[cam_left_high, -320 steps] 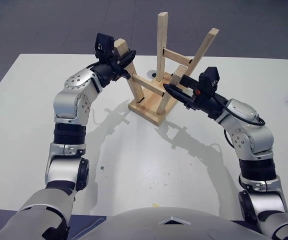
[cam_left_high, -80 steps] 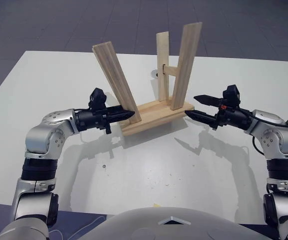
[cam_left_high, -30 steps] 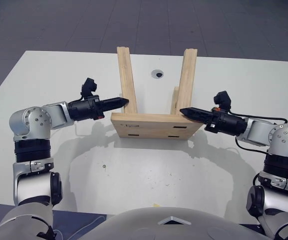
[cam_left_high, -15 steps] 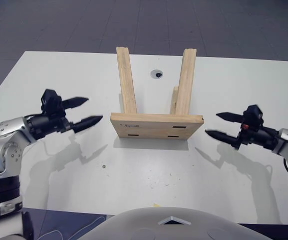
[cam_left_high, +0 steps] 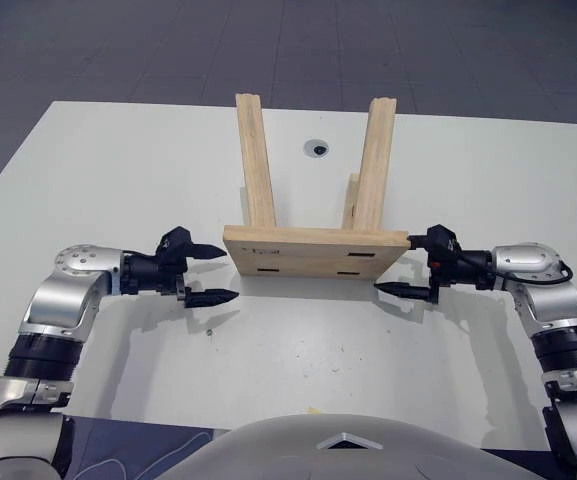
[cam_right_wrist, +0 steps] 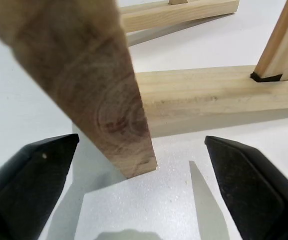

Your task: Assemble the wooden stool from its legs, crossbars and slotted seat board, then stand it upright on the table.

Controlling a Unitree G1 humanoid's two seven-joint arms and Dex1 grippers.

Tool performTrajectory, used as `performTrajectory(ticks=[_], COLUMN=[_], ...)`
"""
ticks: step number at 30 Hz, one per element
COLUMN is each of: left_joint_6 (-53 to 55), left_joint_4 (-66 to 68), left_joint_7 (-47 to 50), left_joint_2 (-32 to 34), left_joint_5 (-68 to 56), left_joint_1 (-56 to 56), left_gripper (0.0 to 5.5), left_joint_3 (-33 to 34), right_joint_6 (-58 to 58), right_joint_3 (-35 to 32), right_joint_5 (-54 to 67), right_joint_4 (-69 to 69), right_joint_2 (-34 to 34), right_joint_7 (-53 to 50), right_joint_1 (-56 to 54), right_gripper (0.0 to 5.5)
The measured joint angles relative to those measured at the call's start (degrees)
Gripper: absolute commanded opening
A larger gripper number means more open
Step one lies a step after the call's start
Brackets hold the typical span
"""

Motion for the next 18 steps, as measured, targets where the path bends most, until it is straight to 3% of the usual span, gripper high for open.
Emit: performTrajectory(ticks=[4,14,18], left_joint_6=[-1.46,-1.27,3.70], left_joint_4=[2.46,2.30,0.47], left_joint_7=[1.21,-1.23,-1.11], left_joint_2=[-3.60,-2.90,-2.95], left_joint_5=[0.50,0.72,-1.31], left_joint_1=[-2.90,-2.95,-3.83], left_gripper=[4.07,2.36,2.06], left_joint_3=[-0.66,-1.24,0.37], right_joint_6=[0.52,7.40,16.48], right_joint_3=[0.62,0.55,-0.35], right_joint_5=[0.10,1.84,4.76], right_joint_4=[0.85,-0.40,-4.01], right_joint_2=[2.14,3.00,1.89], right_joint_7=[-0.29,0.04,0.51], right_joint_1=[-1.18,-1.33,-1.61], right_gripper=[3.62,2.00,1.93])
